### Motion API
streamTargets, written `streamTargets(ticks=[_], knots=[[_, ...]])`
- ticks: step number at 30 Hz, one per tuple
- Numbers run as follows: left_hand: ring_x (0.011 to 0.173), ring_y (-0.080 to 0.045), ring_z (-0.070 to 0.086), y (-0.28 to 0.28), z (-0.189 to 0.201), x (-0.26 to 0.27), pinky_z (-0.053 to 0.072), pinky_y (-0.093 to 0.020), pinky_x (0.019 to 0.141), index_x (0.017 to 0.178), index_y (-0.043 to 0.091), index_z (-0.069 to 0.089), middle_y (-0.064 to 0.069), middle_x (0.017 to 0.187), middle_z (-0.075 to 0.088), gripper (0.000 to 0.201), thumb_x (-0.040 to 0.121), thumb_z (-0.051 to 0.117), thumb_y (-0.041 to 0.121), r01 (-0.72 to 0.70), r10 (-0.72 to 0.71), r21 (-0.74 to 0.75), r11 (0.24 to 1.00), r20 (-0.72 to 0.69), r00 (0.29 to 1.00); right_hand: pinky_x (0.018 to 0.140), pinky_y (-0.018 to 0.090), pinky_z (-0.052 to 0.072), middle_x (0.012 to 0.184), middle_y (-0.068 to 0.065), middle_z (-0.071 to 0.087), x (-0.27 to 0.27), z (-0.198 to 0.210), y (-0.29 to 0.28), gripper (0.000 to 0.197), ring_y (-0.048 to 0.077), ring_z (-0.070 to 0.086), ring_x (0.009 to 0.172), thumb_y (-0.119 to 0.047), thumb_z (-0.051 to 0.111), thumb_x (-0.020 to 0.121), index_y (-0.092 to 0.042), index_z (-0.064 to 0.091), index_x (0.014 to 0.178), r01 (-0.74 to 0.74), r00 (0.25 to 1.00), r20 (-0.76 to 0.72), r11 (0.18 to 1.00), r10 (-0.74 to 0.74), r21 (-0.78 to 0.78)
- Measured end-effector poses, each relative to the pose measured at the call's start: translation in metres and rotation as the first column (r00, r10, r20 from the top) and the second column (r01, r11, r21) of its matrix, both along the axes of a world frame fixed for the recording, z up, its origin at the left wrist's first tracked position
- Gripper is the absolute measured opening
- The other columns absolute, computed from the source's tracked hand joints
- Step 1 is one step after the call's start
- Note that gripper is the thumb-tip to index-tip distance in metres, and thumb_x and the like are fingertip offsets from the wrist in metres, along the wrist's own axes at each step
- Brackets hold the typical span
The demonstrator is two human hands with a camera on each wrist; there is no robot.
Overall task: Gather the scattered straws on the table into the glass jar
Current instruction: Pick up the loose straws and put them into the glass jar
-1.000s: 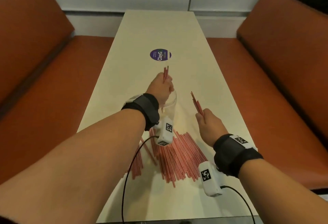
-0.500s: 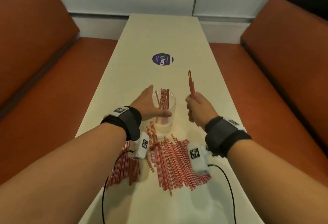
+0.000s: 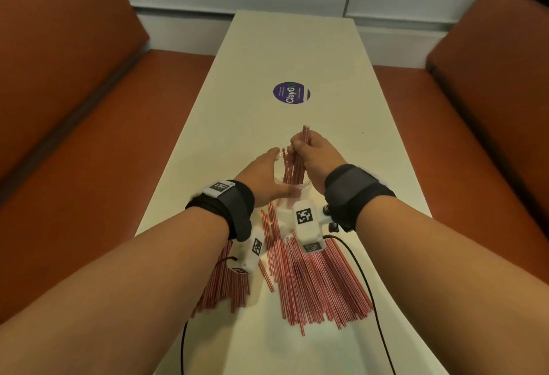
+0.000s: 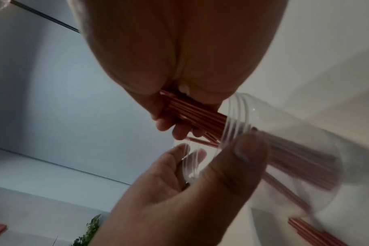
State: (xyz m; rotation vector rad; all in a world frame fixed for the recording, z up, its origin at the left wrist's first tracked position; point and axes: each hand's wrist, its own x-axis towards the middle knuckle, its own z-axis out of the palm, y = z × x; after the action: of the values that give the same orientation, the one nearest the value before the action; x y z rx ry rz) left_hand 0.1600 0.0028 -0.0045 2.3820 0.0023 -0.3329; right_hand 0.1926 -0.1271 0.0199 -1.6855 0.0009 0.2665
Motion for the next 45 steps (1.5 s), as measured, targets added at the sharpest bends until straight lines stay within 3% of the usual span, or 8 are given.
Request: streamTargets(ticks=[4,10,16,24,30,34,37,45], knots=[[0.139,-0.022,0.035,-0.001,-0.001,0.003,0.031,-0.033,0.111,0.151,0.018,0.018,-0.004,0.155,0.031,0.111,0.066,0.082,0.048,-0.008,0.008,0.018,1.0,0.006,1.0,0.068,0.026,0.05,0.076,0.001,0.061,0.001,0.0,0.0,0.014,0.013,0.057,0.069,-0.011,0.042,0.099,-0.009,0.055,0.102,0.015,1.0,0.02,0.999,-0.015,-0.04],[0.141,-0.023,0.032,0.012,0.013,-0.007,0.031,-0.038,0.114,0.152,0.019,0.013,-0.003,0.156,0.028,0.118,0.063,0.082,0.053,-0.055,0.056,0.064,0.996,-0.015,0.998,0.087,0.028,0.047,0.099,0.003,0.067,0.002,0.017,-0.01,0.008,0.017,0.061,0.097,-0.015,0.049,0.095,-0.017,0.057,0.096,0.081,0.974,0.219,0.992,-0.058,-0.096],[0.118,-0.028,0.055,0.049,0.021,-0.069,0.045,-0.034,0.094,0.135,0.007,0.046,-0.011,0.134,0.054,0.058,0.089,0.062,0.039,-0.268,0.309,0.366,0.891,-0.057,0.949,0.079,0.028,0.047,0.095,-0.001,0.063,-0.038,0.013,-0.054,0.01,0.018,0.06,0.088,-0.024,0.055,0.092,-0.019,0.058,0.1,0.115,0.961,0.278,0.934,-0.017,-0.338],[0.088,-0.027,0.063,0.032,-0.006,-0.124,0.048,-0.028,0.07,0.099,0.005,0.064,-0.01,0.099,0.066,0.031,0.093,0.05,0.032,-0.28,0.428,0.537,0.796,-0.173,0.887,0.087,0.035,0.05,0.119,0.011,0.062,-0.101,-0.056,-0.108,0.055,0.028,0.06,0.105,-0.051,0.046,0.091,-0.009,0.052,0.125,-0.291,0.953,-0.238,0.355,0.187,-0.889],[0.083,-0.027,0.067,0.009,-0.028,-0.131,0.055,-0.03,0.07,0.104,0.009,0.064,-0.014,0.103,0.065,0.073,0.076,0.049,0.074,-0.187,0.351,0.576,0.796,-0.186,0.918,0.078,0.034,0.05,0.119,0.009,0.059,-0.137,-0.064,-0.091,0.087,0.027,0.061,0.103,-0.076,0.053,0.073,-0.009,0.046,0.128,-0.304,0.952,-0.272,0.374,0.137,-0.876],[0.066,-0.022,0.061,-0.001,-0.027,-0.129,0.044,-0.024,0.052,0.066,0.011,0.054,-0.008,0.083,0.063,0.04,0.083,0.063,0.046,-0.12,0.236,0.525,0.843,-0.159,0.959,0.081,0.035,0.052,0.12,0.007,0.057,-0.148,-0.064,-0.073,0.089,0.025,0.06,0.103,-0.07,0.069,0.064,-0.013,0.045,0.126,-0.277,0.961,-0.261,0.413,0.096,-0.867],[0.079,-0.026,0.063,0.005,-0.027,-0.127,0.043,-0.026,0.059,0.08,0.006,0.062,-0.011,0.089,0.066,0.017,0.089,0.054,0.017,-0.11,0.206,0.483,0.869,-0.15,0.967,0.079,0.034,0.051,0.115,0.007,0.06,-0.15,-0.068,-0.067,0.056,0.025,0.061,0.097,-0.05,0.066,0.078,-0.014,0.05,0.117,-0.25,0.968,-0.236,0.421,0.086,-0.872],[0.071,-0.025,0.057,0.021,-0.03,-0.116,0.044,-0.026,0.061,0.065,0.009,0.049,-0.009,0.08,0.058,0.024,0.088,0.052,0.01,-0.16,0.239,0.445,0.881,-0.127,0.963,0.07,0.029,0.043,0.107,0.008,0.064,-0.149,-0.059,-0.062,0.025,0.021,0.053,0.081,-0.027,0.049,0.092,-0.011,0.057,0.11,-0.2,0.979,-0.199,0.395,0.042,-0.897]])
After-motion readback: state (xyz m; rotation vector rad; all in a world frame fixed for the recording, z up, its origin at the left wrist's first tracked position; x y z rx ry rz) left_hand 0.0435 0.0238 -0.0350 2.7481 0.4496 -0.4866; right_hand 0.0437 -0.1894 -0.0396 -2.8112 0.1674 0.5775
